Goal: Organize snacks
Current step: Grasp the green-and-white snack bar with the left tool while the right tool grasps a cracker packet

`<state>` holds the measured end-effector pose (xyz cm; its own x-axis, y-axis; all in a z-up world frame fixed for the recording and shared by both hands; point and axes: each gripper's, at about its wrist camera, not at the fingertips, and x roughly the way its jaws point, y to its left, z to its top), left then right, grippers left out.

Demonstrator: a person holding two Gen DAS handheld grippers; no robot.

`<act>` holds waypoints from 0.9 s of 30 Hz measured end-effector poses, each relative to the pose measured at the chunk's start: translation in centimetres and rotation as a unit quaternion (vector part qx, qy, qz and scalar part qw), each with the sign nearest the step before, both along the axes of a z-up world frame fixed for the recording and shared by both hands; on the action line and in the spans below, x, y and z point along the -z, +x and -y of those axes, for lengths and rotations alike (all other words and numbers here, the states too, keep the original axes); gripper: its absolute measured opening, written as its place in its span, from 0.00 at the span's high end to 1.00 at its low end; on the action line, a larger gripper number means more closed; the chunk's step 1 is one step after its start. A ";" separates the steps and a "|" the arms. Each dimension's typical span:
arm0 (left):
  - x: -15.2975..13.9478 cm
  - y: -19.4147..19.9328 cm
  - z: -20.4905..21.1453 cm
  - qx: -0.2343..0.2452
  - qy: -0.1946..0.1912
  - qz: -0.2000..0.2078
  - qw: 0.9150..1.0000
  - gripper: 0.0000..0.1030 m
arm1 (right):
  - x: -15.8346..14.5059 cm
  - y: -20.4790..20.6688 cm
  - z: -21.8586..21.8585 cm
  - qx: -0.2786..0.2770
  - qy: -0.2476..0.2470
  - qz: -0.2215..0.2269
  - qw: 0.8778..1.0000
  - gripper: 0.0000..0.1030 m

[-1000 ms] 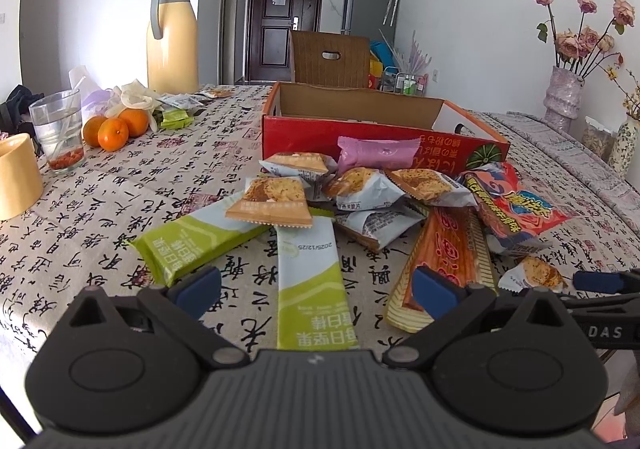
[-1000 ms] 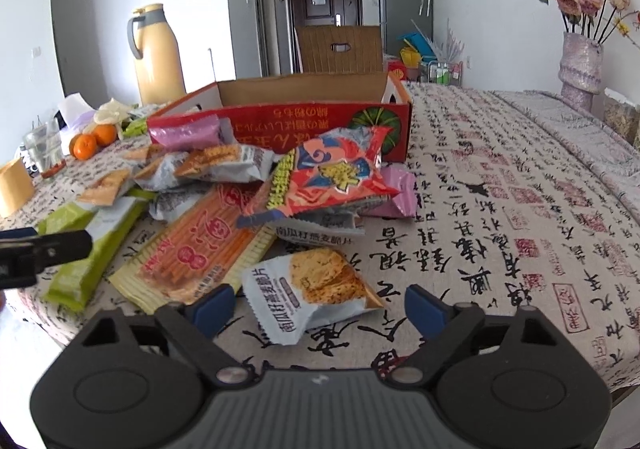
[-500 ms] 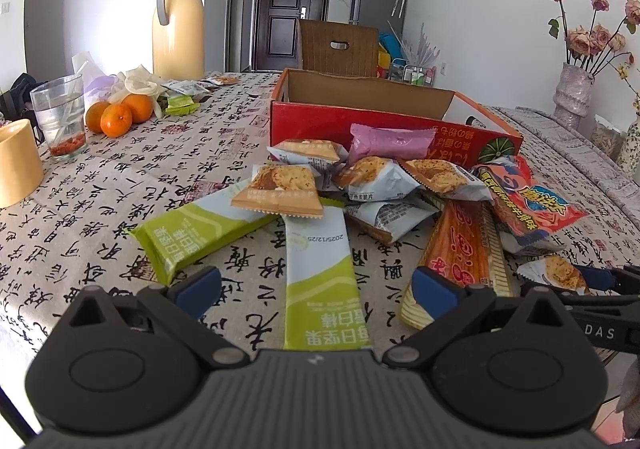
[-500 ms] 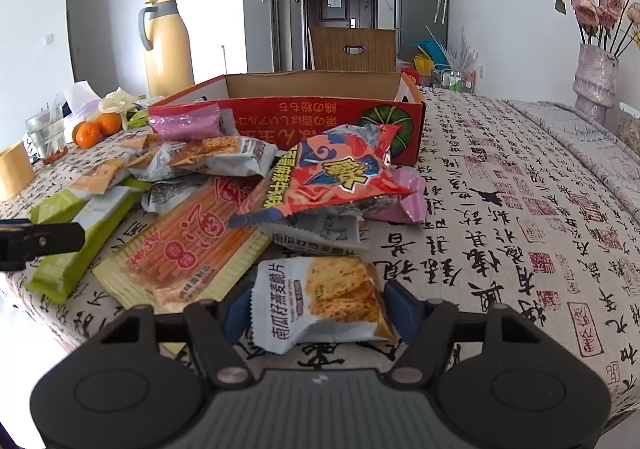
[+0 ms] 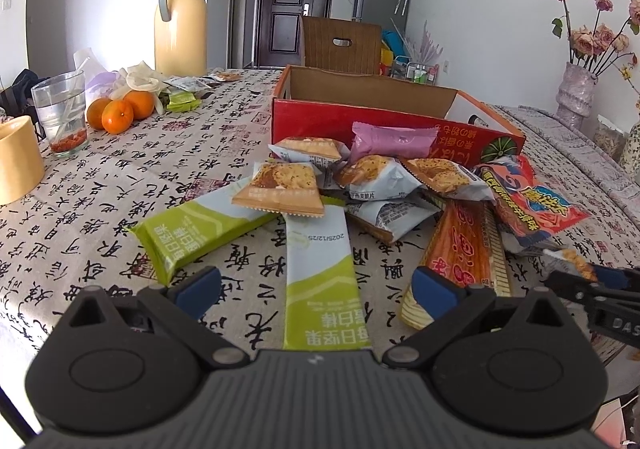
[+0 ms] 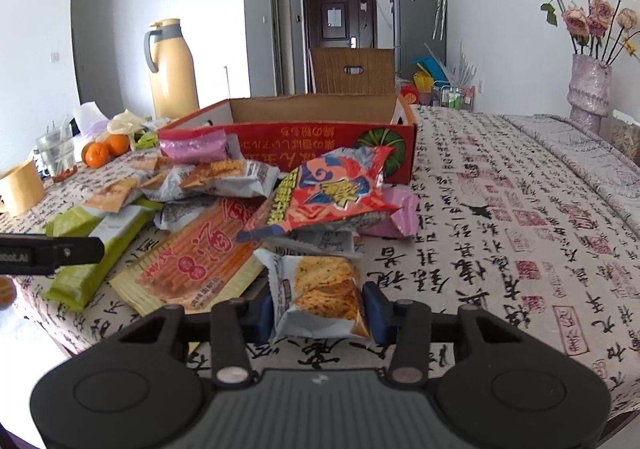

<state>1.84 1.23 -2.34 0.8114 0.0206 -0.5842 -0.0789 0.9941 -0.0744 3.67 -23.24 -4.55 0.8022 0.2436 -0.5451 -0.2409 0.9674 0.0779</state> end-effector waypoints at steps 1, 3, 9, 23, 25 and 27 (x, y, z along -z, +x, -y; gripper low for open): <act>0.0 0.2 0.0 -0.003 0.002 -0.002 1.000 0.00 | -0.1 -0.1 0.2 0.003 0.001 0.003 1.000 0.57; 0.1 0.7 0.1 -0.009 0.002 -0.007 1.000 0.00 | -0.4 -0.4 0.6 0.009 0.002 0.007 1.000 0.57; 0.8 2.8 0.5 -0.041 0.032 -0.026 0.998 0.03 | -0.5 -0.8 1.6 0.018 0.005 0.012 1.000 0.57; 1.6 4.7 1.7 -0.014 0.033 -0.042 0.998 0.64 | -0.2 -0.5 1.9 0.015 0.011 0.007 1.000 0.57; 1.4 4.5 1.5 -0.012 0.024 -0.041 0.999 0.65 | -0.2 -0.5 1.9 0.015 0.012 0.007 1.000 0.57; 1.3 4.1 1.4 -0.007 0.019 -0.035 0.999 0.65 | -0.2 -0.5 1.9 0.015 0.012 0.007 1.000 0.57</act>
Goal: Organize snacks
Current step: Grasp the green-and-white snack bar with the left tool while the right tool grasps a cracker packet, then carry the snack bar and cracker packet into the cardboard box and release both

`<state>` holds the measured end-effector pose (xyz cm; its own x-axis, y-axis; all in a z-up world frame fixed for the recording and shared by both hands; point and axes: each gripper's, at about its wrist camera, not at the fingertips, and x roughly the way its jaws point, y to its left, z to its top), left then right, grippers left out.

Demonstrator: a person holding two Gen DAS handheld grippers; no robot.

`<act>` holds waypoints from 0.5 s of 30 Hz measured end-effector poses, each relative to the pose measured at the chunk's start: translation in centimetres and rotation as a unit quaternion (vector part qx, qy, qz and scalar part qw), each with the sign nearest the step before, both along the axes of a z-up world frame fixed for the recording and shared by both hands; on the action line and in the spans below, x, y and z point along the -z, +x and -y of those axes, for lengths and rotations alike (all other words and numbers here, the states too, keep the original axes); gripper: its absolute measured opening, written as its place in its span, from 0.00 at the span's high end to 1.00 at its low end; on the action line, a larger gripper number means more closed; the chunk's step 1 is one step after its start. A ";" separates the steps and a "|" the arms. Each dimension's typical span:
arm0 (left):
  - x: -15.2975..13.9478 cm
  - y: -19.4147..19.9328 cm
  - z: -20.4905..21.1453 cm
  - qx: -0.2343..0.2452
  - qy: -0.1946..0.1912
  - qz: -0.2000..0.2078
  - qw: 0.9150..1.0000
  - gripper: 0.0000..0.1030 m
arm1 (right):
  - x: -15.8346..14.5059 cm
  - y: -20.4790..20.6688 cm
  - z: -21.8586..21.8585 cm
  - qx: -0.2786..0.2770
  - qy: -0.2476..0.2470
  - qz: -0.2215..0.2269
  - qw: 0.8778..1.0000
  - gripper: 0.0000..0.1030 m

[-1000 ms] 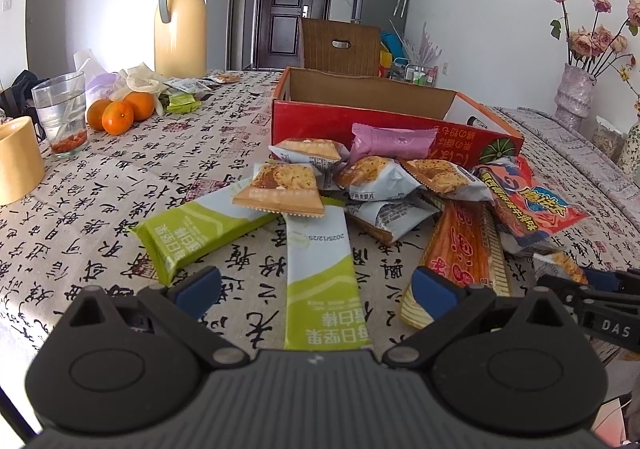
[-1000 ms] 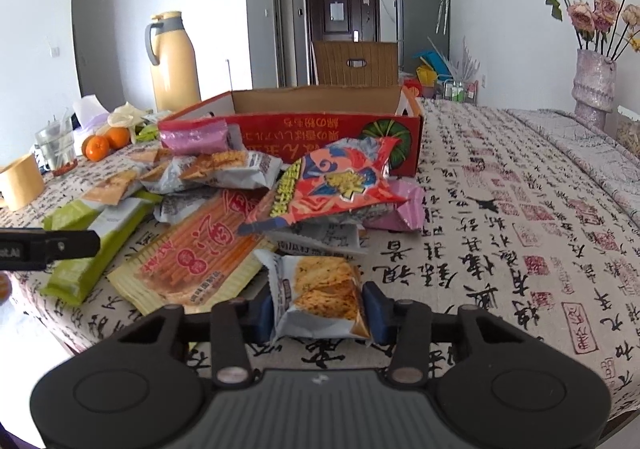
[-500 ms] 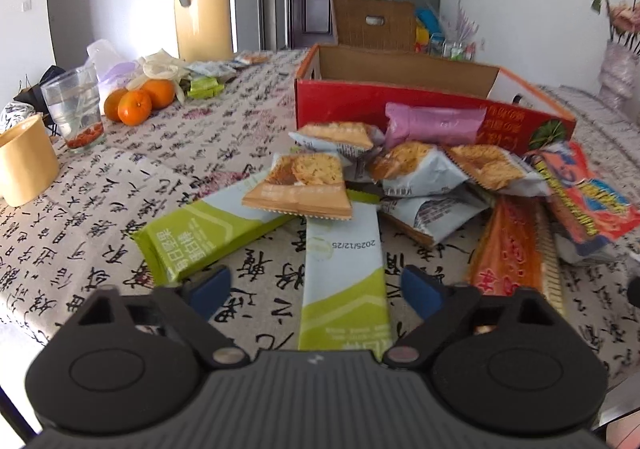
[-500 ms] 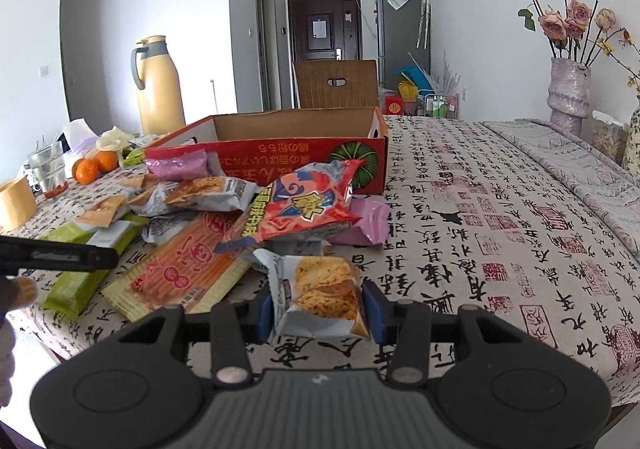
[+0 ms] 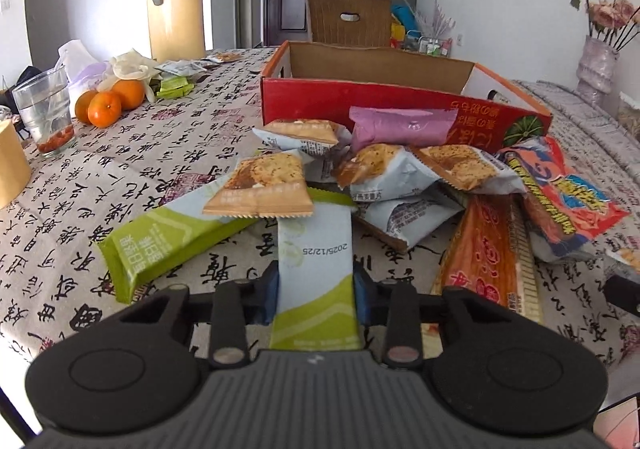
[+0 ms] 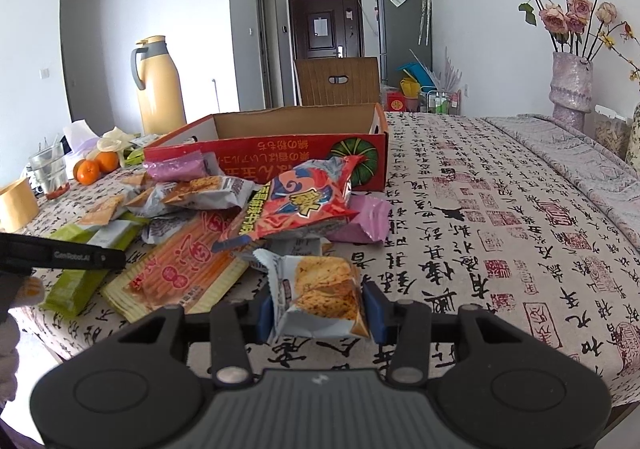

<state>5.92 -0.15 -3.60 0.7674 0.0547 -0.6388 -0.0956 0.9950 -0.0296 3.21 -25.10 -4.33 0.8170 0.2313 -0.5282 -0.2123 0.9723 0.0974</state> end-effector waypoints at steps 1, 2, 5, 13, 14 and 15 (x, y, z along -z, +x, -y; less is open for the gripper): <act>-0.1 -0.2 0.0 0.002 -0.002 0.003 1.000 0.65 | 0.0 0.0 0.0 0.000 0.000 0.000 1.000 0.57; -0.3 -0.4 -0.1 0.003 -0.003 0.006 1.000 0.65 | 0.0 0.0 -0.1 -0.001 -0.001 0.000 1.000 0.57; -0.8 -0.9 -0.2 0.006 -0.010 0.013 1.000 0.65 | -0.1 -0.1 -0.3 -0.002 -0.002 0.002 1.000 0.57; -2.3 -2.5 -0.7 0.011 -0.021 0.035 0.999 0.65 | -0.6 -0.5 -0.5 -0.003 -0.003 0.010 1.000 0.57; -2.4 -2.6 -0.8 0.011 -0.022 0.036 0.999 0.65 | -0.6 -0.6 -0.5 -0.004 -0.003 0.011 1.000 0.57; -2.5 -2.7 -0.8 0.012 -0.022 0.038 0.999 0.65 | -0.7 -0.7 -0.6 -0.004 -0.003 0.013 1.000 0.57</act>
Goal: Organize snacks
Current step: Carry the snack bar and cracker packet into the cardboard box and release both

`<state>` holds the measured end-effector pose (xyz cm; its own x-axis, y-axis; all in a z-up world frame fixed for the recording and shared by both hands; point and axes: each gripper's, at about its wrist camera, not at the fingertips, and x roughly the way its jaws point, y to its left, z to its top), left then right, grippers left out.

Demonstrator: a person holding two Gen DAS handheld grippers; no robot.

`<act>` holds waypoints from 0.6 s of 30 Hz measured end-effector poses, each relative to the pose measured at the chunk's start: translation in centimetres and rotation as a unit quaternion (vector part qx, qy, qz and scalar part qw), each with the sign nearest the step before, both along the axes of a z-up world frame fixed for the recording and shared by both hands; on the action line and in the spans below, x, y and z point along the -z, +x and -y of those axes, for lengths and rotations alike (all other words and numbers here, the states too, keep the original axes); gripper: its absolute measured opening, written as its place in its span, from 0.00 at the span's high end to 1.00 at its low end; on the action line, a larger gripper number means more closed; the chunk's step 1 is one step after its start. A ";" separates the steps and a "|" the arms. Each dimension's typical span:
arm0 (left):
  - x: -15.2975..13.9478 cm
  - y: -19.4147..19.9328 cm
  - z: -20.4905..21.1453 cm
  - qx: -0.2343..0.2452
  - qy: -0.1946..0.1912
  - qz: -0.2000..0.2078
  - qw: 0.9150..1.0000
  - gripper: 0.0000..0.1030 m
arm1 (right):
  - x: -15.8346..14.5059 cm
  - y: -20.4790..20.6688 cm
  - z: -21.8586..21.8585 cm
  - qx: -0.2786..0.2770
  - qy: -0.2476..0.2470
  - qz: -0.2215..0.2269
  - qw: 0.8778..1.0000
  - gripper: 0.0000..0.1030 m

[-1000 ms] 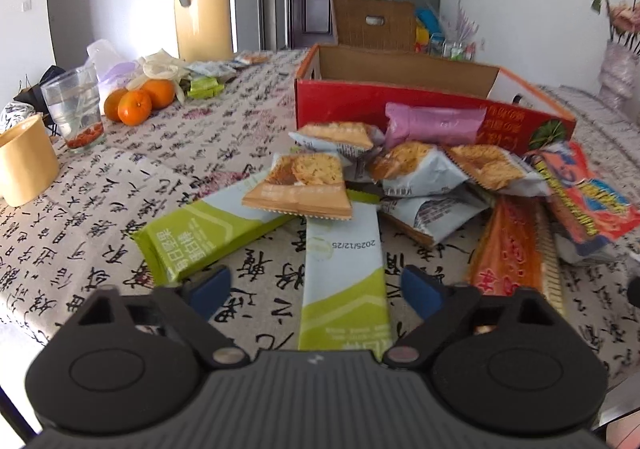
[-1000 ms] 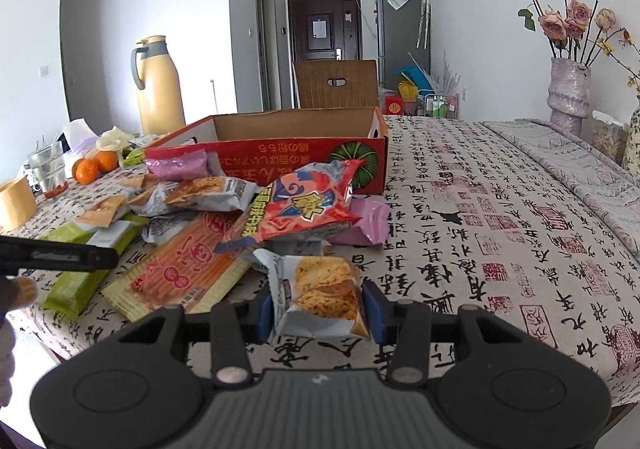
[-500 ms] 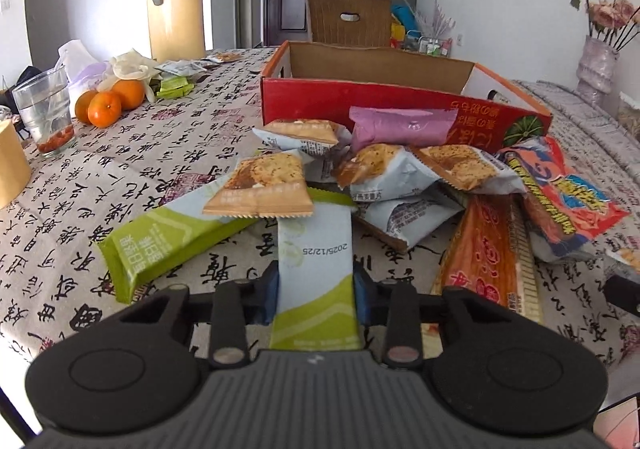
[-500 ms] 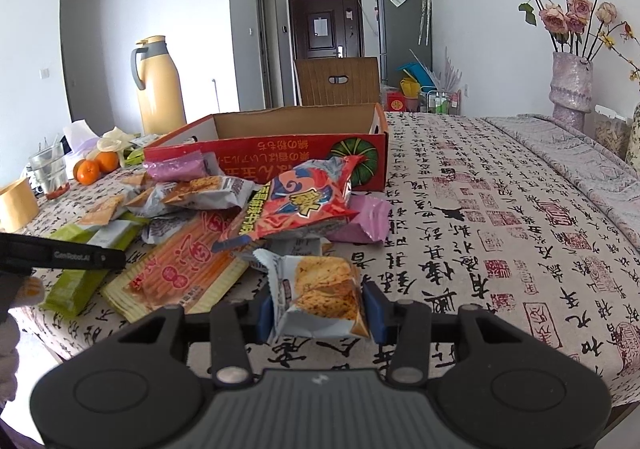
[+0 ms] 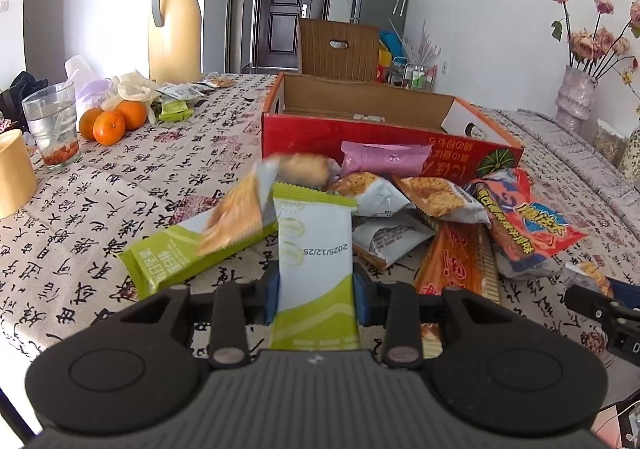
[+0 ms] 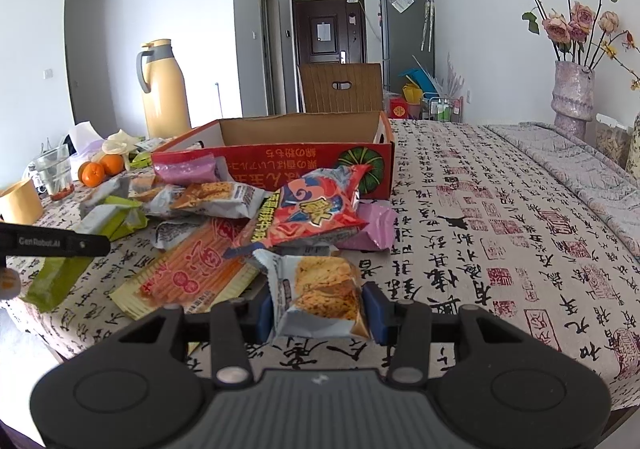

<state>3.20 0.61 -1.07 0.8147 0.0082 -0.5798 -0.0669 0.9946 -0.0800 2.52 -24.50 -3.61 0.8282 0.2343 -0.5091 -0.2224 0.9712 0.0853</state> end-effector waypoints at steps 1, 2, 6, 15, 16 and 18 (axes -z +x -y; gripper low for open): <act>-0.1 -0.1 0.0 0.001 0.000 0.002 1.000 0.65 | -0.1 -0.1 -0.1 0.000 0.000 0.001 1.000 0.57; -0.2 -0.1 0.1 0.003 -0.001 0.003 1.000 0.65 | -0.2 -0.2 -0.1 0.000 0.000 0.003 1.000 0.57; -0.4 -0.3 0.2 0.006 -0.003 0.008 1.000 0.65 | -0.8 -0.6 -0.2 0.001 -0.001 0.013 1.000 0.57; -2.2 -0.5 -0.1 0.008 -0.005 0.032 0.999 0.65 | -2.5 -0.7 -0.2 0.003 0.000 0.042 0.999 0.57; -2.5 -0.4 -0.1 0.008 -0.005 0.035 0.999 0.65 | -2.7 -0.5 -0.2 0.004 0.001 0.044 0.999 0.57; -3.0 0.0 -0.2 0.009 -0.005 0.039 0.999 0.65 | -3.1 0.0 -0.2 0.005 0.000 0.050 0.999 0.57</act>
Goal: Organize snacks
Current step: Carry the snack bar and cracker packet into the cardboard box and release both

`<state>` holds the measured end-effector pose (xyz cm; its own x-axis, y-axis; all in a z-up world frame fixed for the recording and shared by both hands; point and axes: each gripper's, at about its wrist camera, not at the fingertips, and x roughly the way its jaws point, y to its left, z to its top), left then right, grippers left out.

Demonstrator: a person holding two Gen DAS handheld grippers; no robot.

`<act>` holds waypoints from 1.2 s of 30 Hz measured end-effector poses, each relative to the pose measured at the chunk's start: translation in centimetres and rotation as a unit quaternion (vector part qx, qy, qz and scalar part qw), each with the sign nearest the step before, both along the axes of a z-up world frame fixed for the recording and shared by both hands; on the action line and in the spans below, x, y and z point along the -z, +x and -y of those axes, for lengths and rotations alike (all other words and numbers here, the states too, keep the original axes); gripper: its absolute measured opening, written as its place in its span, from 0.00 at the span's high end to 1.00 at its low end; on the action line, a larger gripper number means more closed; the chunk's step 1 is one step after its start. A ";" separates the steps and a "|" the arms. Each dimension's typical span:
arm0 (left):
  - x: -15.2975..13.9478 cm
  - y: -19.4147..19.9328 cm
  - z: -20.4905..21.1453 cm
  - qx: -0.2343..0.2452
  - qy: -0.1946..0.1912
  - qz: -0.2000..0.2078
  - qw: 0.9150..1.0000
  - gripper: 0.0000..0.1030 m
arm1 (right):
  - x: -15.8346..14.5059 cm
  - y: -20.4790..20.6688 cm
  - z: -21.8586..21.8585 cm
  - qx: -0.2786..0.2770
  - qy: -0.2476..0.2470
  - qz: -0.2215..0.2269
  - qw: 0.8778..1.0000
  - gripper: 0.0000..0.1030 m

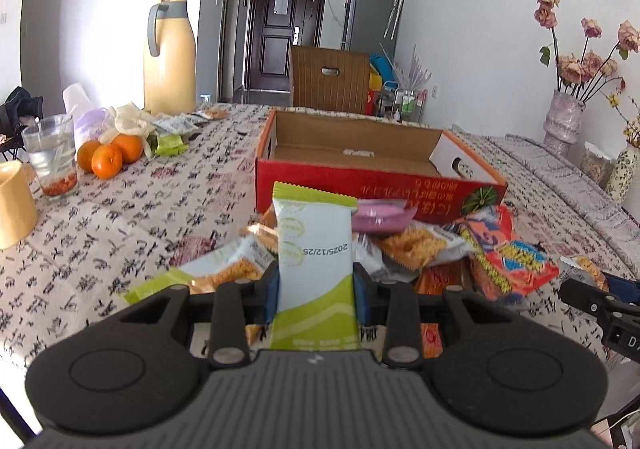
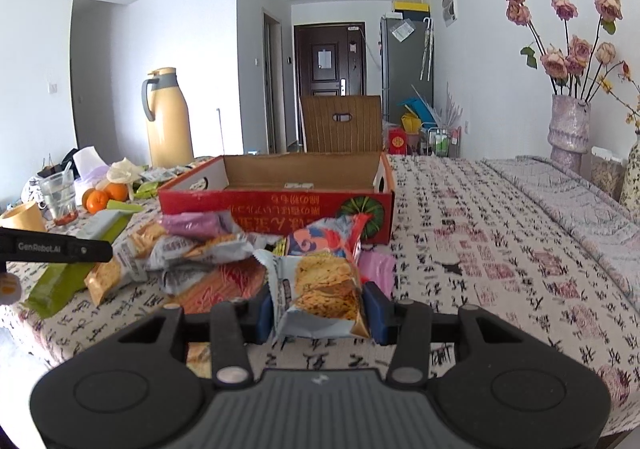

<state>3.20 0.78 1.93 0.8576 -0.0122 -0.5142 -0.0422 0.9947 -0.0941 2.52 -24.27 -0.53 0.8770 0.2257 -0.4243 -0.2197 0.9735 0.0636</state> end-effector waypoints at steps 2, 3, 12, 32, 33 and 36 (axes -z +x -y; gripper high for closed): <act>-0.6 0.5 0.0 0.001 0.003 0.006 1.000 0.65 | -0.5 0.6 0.0 0.001 -0.001 0.008 1.000 0.57; -0.9 0.8 0.0 0.001 0.005 0.009 1.000 0.65 | -0.7 0.9 0.0 0.003 -0.001 0.011 1.000 0.57; -3.6 4.6 0.5 0.001 0.011 0.026 1.000 0.64 | -3.4 5.9 0.5 0.007 0.001 0.038 0.999 0.57; -7.3 19.1 2.1 -0.001 0.015 0.006 1.000 0.64 | -5.3 21.9 -2.3 -0.016 -0.042 0.011 0.999 0.56; -7.1 19.9 2.1 -0.002 0.014 0.000 1.000 0.64 | -5.2 22.7 -2.5 -0.020 -0.045 0.004 0.999 0.56; -6.3 22.8 2.0 -0.009 0.017 -0.021 1.000 0.64 | -4.8 25.3 -3.3 -0.028 -0.052 -0.022 0.998 0.56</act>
<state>25.95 -1.21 8.23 0.8346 0.0206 -0.5504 -0.0634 0.9962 -0.0589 27.81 -21.02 4.26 0.8442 0.2260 -0.4860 -0.2730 0.9616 -0.0272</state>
